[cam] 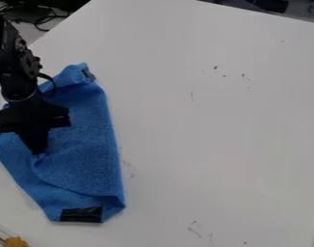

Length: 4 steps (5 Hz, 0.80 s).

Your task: Unfold the cloth from top right to bottom left

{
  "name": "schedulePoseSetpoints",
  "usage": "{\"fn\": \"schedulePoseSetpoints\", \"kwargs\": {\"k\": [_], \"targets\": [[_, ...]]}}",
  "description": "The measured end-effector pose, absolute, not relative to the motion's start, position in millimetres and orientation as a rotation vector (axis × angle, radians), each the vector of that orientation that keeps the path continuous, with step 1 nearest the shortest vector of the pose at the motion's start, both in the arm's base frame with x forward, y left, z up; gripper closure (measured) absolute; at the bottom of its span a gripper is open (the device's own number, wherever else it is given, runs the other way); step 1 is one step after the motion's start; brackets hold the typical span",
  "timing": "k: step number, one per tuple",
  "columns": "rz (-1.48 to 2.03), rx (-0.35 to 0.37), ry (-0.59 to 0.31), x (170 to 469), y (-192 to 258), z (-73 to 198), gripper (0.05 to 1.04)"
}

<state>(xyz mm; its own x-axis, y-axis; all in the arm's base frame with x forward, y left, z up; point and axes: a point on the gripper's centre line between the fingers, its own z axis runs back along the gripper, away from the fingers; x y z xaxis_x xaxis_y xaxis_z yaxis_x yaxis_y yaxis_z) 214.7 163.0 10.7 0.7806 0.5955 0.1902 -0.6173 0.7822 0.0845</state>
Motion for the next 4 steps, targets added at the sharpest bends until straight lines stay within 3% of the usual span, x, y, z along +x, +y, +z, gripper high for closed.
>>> {"fn": "schedulePoseSetpoints", "kwargs": {"k": [1,2,4], "targets": [[0.661,0.196,-0.193,230,165,38,1.003],[0.678,0.189,-0.225,247,156,64,1.006],[0.650,0.083,-0.246,283,102,75,1.006]]}}
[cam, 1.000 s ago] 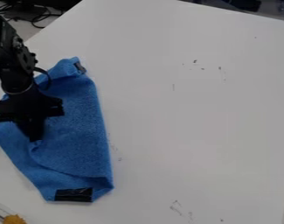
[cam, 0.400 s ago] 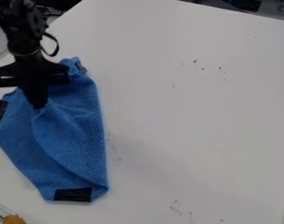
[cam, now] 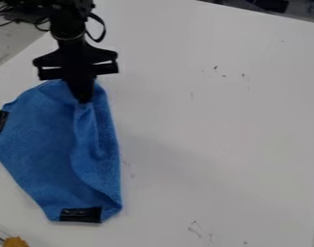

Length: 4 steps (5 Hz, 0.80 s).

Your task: Unfold the cloth from top right to bottom left

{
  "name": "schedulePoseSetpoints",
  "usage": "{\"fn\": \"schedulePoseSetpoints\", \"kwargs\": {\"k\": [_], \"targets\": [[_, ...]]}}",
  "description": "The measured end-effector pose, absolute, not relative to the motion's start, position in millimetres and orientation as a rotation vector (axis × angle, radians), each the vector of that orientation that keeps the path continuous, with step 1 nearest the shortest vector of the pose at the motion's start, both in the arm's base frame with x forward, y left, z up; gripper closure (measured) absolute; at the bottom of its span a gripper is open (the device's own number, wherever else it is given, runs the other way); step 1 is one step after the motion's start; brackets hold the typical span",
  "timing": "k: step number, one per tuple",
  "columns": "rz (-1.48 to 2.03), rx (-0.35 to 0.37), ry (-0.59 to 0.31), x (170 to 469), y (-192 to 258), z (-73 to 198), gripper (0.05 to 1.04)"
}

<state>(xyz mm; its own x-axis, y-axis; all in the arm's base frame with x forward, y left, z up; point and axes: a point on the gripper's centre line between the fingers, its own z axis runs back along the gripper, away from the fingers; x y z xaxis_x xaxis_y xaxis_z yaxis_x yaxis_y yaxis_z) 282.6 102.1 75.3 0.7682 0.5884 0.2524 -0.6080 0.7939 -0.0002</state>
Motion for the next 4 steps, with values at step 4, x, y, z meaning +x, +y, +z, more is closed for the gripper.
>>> {"fn": "schedulePoseSetpoints", "kwargs": {"k": [4], "targets": [[0.577,-0.064,-0.316,342,6,61,1.006]]}}
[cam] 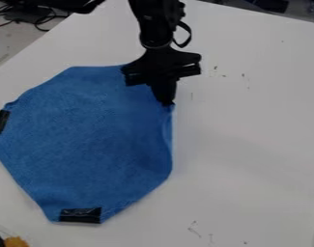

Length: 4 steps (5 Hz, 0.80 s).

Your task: Unfold the cloth from top right to bottom left

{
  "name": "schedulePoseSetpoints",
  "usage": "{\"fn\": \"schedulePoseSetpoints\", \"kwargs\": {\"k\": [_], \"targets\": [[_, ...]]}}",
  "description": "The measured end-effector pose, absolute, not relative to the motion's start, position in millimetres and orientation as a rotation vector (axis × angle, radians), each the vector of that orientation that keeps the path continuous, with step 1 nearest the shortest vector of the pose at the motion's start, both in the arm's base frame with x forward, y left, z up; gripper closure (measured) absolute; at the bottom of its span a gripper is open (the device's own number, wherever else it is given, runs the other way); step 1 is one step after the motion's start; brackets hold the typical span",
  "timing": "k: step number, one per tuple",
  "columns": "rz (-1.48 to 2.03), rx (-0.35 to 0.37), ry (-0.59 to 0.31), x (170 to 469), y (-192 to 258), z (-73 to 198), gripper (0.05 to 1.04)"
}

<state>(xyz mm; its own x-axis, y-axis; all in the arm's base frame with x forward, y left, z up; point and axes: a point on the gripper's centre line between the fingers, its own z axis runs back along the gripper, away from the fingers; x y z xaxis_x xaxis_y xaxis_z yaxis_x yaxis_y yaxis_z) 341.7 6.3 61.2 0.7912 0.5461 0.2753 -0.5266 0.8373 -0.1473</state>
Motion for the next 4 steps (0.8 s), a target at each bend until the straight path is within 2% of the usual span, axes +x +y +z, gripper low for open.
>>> {"fn": "schedulePoseSetpoints", "kwargs": {"k": [2,3,4], "targets": [[0.573,-0.153,-0.304,348,-20,41,0.985],[0.560,-0.168,-0.314,350,-23,40,0.812],[0.546,-0.183,-0.295,348,-26,35,0.529]]}}
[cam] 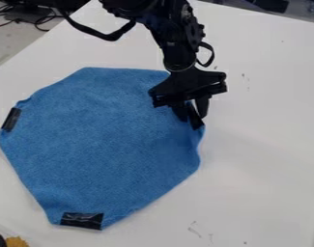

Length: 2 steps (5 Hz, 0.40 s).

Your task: Unfold the cloth from top right to bottom left

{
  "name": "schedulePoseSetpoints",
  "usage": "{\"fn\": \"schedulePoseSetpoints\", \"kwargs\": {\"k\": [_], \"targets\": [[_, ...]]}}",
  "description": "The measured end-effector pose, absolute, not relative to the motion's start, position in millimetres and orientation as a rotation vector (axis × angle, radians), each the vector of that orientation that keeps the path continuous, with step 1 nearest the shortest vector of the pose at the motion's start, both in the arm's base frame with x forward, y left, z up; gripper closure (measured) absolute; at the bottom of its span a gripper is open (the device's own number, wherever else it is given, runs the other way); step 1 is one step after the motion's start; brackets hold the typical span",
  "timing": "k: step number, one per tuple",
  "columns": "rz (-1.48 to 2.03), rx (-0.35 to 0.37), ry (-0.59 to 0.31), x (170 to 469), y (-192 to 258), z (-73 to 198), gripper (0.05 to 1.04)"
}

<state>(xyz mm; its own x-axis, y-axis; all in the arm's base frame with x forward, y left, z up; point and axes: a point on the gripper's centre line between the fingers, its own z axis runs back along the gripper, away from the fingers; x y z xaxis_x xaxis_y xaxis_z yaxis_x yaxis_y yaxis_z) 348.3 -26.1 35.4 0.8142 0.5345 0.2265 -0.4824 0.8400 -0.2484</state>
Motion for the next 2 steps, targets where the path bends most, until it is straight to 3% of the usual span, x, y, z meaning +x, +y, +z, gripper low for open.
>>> {"fn": "schedulePoseSetpoints", "kwargs": {"k": [1,2], "targets": [[0.539,-0.183,-0.292,347.7,-26.4,34.5,0.223],[0.538,-0.159,-0.280,345.4,-23.4,34.4,0.070]]}}
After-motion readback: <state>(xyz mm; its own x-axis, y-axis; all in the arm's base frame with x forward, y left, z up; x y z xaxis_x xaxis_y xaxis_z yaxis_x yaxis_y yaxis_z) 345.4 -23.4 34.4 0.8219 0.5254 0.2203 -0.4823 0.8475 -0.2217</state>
